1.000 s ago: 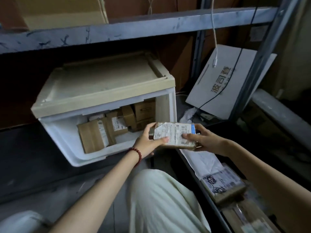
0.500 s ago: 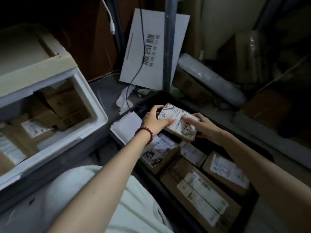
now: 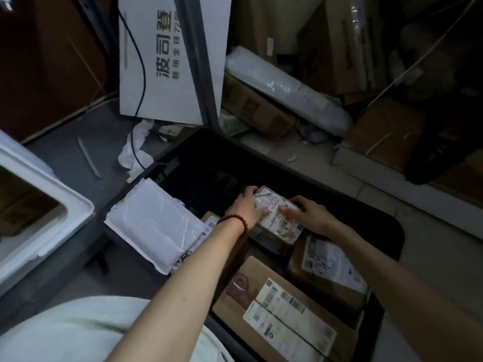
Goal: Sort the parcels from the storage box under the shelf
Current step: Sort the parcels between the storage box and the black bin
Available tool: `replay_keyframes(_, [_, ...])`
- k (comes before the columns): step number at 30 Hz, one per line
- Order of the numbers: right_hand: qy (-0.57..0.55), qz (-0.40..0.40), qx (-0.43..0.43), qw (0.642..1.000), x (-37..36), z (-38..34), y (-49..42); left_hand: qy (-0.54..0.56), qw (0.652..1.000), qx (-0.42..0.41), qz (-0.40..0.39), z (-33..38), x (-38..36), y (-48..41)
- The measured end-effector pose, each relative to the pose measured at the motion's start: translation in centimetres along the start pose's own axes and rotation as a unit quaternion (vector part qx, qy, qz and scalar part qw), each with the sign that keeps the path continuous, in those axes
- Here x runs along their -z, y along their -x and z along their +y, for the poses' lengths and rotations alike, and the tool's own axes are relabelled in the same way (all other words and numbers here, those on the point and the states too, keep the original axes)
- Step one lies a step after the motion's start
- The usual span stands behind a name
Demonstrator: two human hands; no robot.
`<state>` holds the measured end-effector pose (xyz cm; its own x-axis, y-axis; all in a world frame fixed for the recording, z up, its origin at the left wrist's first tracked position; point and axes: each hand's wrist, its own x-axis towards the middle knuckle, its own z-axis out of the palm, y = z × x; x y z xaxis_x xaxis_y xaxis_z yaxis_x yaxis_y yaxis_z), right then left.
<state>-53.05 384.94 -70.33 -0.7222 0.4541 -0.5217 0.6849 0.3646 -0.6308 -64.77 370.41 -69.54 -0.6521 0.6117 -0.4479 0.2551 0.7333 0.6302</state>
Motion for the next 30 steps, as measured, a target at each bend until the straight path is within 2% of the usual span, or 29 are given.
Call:
replay_keyframes(4, [0.043,-0.005,-0.023,0.999,-0.4,1.2,-1.4,-0.117,0.993,-0.009,-0.018,-0.6,-2.0,-1.4])
replay_keyframes(7, [0.1,-0.041,-0.044,0.993,-1.7,1.8,-2.1,-0.279,0.958,-0.04,-0.045,-1.1,-2.8,-1.4])
replay_keyframes(10, [0.154,-0.056,-0.056,0.985,-2.8,1.5,-2.4,-0.339,0.936,-0.027,-0.093,-0.8,-3.0,-1.1])
replay_keyframes(13, [0.231,-0.062,-0.063,0.969,-2.8,0.8,-2.4,-0.401,0.912,-0.031,-0.08,-0.5,-2.8,-0.6])
replay_keyframes(15, [0.289,-0.035,-0.061,0.955,-2.8,0.1,-1.8,-0.441,0.896,-0.044,-0.039,-0.2,-2.4,-0.2])
replay_keyframes(18, [0.353,0.042,-0.02,0.934,-2.8,-1.4,-0.6,-0.423,0.904,-0.053,0.035,0.5,-0.9,0.8])
replay_keyframes(22, [0.347,0.09,0.035,0.933,-2.3,-4.5,0.8,-0.389,0.912,-0.056,0.113,0.4,2.7,3.1])
replay_keyframes(27, [0.331,0.124,0.12,0.928,-2.8,-10.9,3.3,-0.367,0.915,0.018,0.169,-0.6,8.4,7.4])
replay_keyframes(30, [0.314,0.139,0.186,0.921,-4.0,-15.5,5.9,-0.292,0.931,0.049,0.213,-1.2,12.2,10.8])
